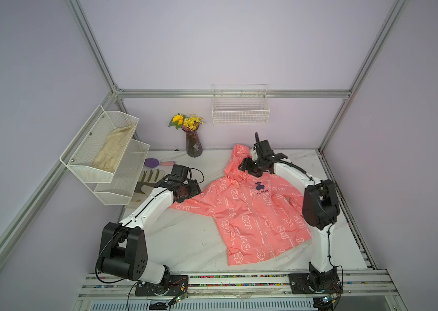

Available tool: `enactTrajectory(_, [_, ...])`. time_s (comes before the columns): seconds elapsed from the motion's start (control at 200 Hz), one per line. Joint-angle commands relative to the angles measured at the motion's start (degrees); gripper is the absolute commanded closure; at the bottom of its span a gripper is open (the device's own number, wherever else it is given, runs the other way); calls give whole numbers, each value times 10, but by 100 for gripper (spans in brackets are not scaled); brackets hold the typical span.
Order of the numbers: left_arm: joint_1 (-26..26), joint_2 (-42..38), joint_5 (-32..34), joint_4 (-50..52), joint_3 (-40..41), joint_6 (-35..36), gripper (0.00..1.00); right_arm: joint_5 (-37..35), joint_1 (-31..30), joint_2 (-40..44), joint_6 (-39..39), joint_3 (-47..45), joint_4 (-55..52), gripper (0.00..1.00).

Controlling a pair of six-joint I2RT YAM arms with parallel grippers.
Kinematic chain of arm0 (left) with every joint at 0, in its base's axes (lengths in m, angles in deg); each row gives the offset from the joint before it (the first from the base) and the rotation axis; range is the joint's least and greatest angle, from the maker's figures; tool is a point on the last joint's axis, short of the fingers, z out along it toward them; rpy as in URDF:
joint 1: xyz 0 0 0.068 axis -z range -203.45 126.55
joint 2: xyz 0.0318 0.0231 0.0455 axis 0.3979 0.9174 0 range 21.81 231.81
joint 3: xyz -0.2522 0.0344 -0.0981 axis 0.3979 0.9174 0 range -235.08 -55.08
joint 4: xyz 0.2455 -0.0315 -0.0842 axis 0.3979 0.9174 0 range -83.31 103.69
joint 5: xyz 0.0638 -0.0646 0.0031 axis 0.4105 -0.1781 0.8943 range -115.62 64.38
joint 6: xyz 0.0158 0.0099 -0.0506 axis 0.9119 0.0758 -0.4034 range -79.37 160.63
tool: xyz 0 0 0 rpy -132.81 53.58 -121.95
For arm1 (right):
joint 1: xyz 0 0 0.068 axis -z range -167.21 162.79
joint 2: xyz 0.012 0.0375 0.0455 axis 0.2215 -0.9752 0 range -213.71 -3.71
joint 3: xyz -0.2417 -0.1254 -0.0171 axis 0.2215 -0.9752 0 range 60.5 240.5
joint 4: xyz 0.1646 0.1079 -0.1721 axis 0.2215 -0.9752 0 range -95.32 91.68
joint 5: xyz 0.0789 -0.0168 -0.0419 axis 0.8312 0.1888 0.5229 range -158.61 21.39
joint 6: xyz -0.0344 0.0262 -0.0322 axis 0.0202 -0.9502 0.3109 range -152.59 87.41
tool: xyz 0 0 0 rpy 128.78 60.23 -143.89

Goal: Unzip the jacket
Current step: Flatten out the jacket at the center of the board.

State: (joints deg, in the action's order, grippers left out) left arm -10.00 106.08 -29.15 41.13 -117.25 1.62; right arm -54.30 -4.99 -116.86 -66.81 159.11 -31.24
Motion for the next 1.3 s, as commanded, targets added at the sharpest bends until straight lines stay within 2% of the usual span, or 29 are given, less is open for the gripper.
enactTrajectory(0.0, [32,-3,-18,-10,-27,-22,28,-62,68,122,10,-67,-44,22])
enactTrajectory(0.035, [46,-4,-17,-12,-28,-28,28,-77,93,150,6,-93,-61,18])
enactTrajectory(0.055, [55,-3,-17,-11,-28,-32,28,-85,109,165,1,-111,-71,9])
enactTrajectory(0.095, [73,-2,-17,-14,-30,-41,28,-95,145,192,-6,-148,-84,6])
enactTrajectory(0.23, [130,7,-32,-34,-30,-76,27,-2,310,259,-6,-287,-76,7])
enactTrajectory(0.335, [163,12,-35,-51,-26,-105,27,-20,374,287,21,-345,-84,9])
enactTrajectory(0.4, [177,19,-43,-64,-20,-123,27,-37,378,306,20,-367,-80,10])
enactTrajectory(0.495, [194,33,-55,-69,-20,-146,26,-12,379,316,19,-395,-60,13])
enactTrajectory(0.725, [232,62,-73,-119,-1,-187,25,1,378,326,9,-502,14,33])
enactTrajectory(0.78, [238,69,-72,-126,1,-191,25,0,378,325,10,-517,19,36])
enactTrajectory(0.96, [246,92,-65,-135,4,-194,22,9,378,336,6,-573,52,38])
enactTrajectory(1.105, [246,108,-70,-161,22,-205,22,41,378,302,13,-595,119,38])
enactTrajectory(1.295, [245,128,-81,-180,31,-209,22,29,375,219,51,-544,127,37])
